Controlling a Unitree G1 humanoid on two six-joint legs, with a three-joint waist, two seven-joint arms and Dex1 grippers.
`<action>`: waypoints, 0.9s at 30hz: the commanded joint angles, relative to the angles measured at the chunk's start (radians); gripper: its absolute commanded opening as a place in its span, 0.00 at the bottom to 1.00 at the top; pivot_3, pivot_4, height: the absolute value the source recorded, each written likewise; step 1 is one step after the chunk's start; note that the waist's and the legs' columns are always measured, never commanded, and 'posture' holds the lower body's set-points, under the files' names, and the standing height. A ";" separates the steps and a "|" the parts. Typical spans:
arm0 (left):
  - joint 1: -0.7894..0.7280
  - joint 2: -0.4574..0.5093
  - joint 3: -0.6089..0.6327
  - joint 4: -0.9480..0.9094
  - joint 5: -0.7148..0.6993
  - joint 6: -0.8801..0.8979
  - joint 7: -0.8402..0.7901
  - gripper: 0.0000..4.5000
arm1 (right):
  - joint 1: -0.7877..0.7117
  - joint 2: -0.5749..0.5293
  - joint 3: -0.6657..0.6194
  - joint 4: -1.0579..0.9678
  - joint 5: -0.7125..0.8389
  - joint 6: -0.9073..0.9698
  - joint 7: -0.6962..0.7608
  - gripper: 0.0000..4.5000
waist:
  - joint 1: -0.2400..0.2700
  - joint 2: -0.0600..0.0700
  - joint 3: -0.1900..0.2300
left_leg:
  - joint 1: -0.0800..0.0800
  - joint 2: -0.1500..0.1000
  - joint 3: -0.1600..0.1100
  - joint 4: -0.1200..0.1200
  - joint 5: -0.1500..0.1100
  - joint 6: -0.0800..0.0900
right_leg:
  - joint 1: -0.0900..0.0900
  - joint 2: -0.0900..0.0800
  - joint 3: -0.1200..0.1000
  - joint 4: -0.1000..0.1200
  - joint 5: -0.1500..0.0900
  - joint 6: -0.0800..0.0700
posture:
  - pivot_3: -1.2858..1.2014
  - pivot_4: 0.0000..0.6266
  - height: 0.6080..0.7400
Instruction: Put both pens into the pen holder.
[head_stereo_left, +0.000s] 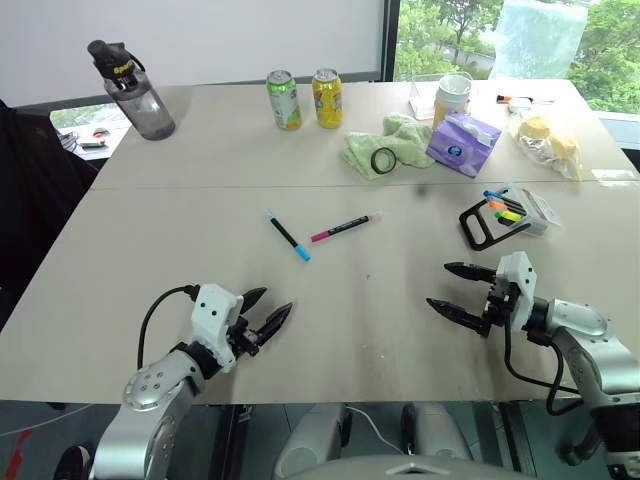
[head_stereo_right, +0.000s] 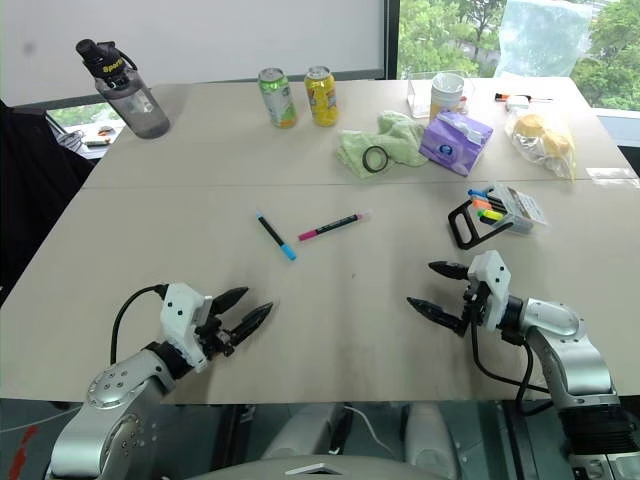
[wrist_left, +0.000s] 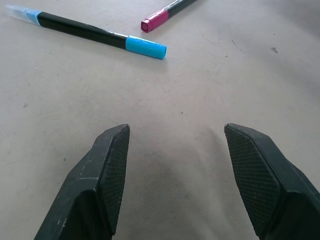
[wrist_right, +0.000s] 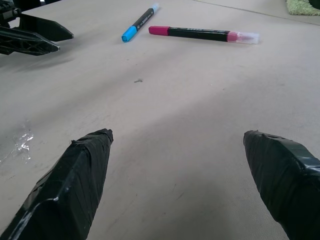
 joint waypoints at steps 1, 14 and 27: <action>-0.007 -0.012 0.008 0.007 0.000 -0.033 0.004 0.69 | -0.003 -0.001 -0.004 -0.015 0.006 -0.017 0.006 0.99 | 0.000 0.000 0.000 | 0.000 0.000 0.000 0.000 0.000 0.000 | 0.000 0.000 0.000 0.000 0.000 0.000 | 0.52 0.24 1.00; -0.071 -0.019 0.024 0.056 -0.004 -0.034 0.017 0.69 | -0.026 0.028 0.010 0.012 -0.012 -0.039 -0.003 0.99 | 0.000 0.000 0.000 | 0.000 0.000 0.000 0.000 0.000 0.000 | 0.000 0.000 0.000 0.000 0.000 0.000 | 0.52 0.24 1.00; -0.304 -0.129 0.100 -0.074 -0.052 0.239 0.368 0.69 | -0.059 0.039 0.011 0.011 -0.008 -0.035 -0.011 0.99 | 0.000 -0.001 0.000 | 0.000 0.000 0.000 0.000 0.000 0.000 | 0.000 0.000 0.000 0.000 0.000 0.000 | 0.52 0.24 1.00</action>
